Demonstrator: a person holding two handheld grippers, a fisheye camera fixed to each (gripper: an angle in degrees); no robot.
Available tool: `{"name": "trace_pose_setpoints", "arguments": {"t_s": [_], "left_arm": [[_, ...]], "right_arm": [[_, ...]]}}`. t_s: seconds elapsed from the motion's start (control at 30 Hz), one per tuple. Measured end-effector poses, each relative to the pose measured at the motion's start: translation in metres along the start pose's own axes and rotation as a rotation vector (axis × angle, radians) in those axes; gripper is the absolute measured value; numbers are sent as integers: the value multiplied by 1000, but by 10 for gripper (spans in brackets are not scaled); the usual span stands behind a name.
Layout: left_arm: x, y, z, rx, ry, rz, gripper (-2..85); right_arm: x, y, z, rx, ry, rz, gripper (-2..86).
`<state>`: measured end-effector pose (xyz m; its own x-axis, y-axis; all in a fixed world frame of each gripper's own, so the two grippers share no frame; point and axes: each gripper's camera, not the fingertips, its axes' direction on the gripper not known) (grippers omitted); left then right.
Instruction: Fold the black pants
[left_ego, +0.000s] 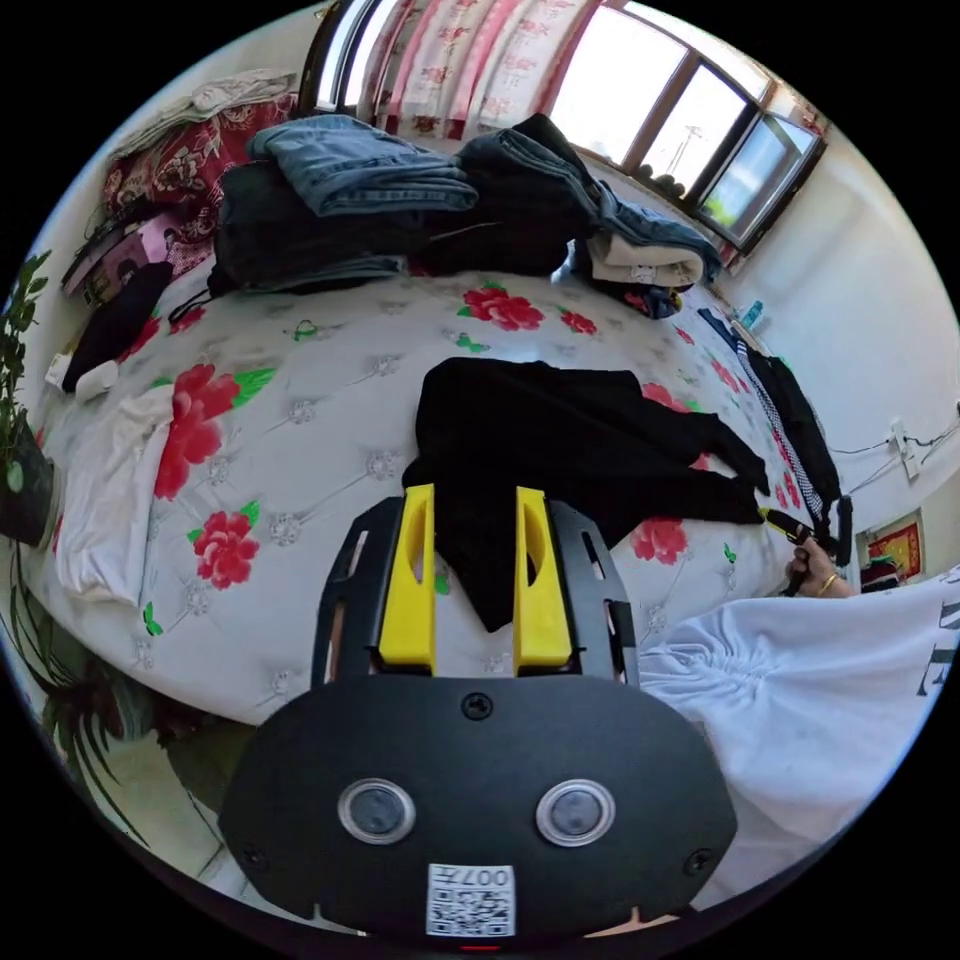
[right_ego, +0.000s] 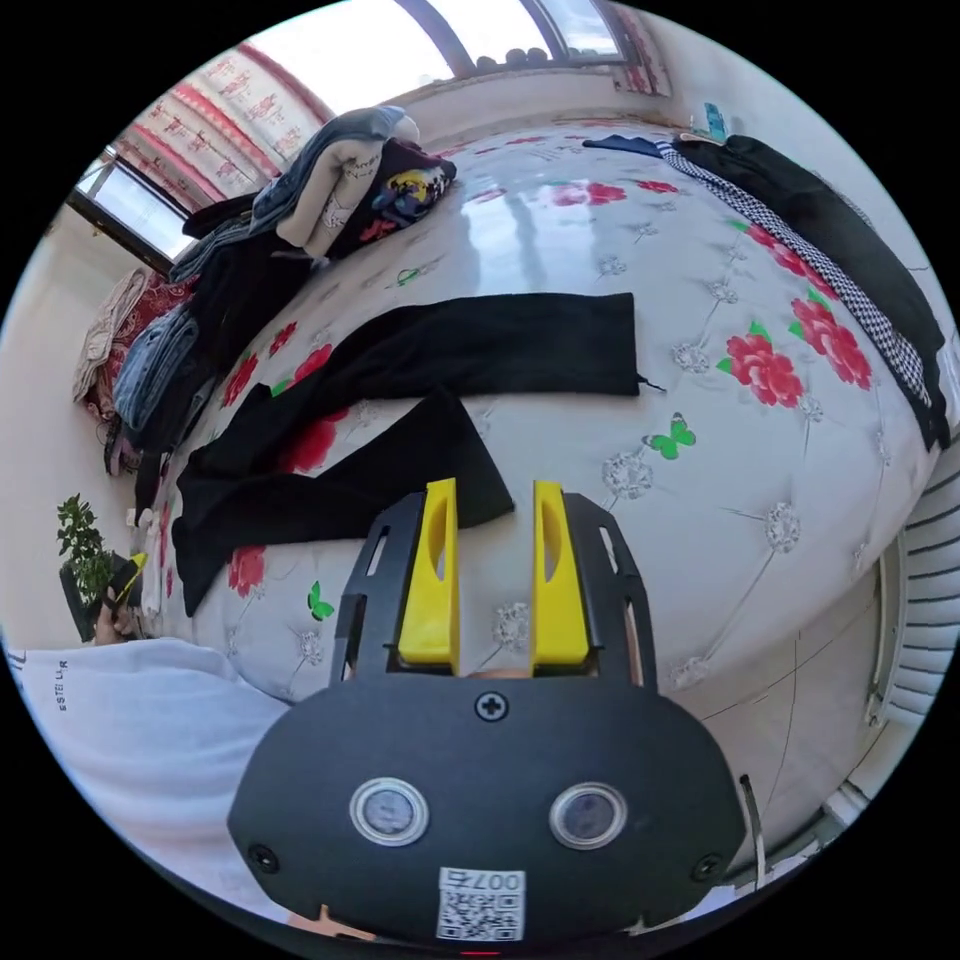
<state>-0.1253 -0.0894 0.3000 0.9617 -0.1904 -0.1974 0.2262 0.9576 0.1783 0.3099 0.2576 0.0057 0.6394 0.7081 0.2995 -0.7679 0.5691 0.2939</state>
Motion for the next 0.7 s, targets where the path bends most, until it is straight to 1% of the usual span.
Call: {"name": "trace_pose_setpoints", "arguments": {"t_s": [0.03,0.13,0.2,0.23,0.27,0.33,0.4,0.43,0.47,0.5,0.57,0.6,0.63,0.67,0.7], "left_arm": [[2,2,8,-36,-15,-13,122],[15,-1,34,-95,-37,-28,131],[26,-10,55,-161,-89,-30,126],[33,-18,67,-211,-155,-44,114],[44,-29,65,-194,-169,6,79],[55,-51,56,-158,-158,54,15],[66,-77,28,-76,-185,132,2],[74,-93,-2,13,-210,173,-2],[82,-105,-36,98,-266,218,-4],[87,-110,-54,142,-298,244,-5],[116,-103,-128,387,-448,414,-7],[124,-97,-143,439,-511,470,-7],[140,-83,-162,494,-654,584,-7],[153,-69,-170,495,-776,688,-6],[157,-62,-171,484,-821,731,-6]], "right_arm": [[-7,-2,1,27,61,-8,68],[-20,-12,9,-9,77,-63,40],[-27,-22,10,-66,26,-145,22],[-28,-30,5,-79,28,-161,14],[-29,-34,0,-68,17,-168,10],[-26,-50,-38,46,-75,-175,4],[-24,-61,-77,161,-108,-177,1],[-23,-65,-103,238,-122,-183,0],[-22,-66,-116,272,-126,-186,-1],[-20,-67,-139,333,-125,-197,-1],[-17,-62,-169,418,-93,-212,-2],[-11,-56,-184,475,-50,-205,-2],[-3,-48,-195,517,-7,-186,-2],[2,-44,-198,525,4,-175,-2],[13,-38,-200,521,15,-145,-1]]}}
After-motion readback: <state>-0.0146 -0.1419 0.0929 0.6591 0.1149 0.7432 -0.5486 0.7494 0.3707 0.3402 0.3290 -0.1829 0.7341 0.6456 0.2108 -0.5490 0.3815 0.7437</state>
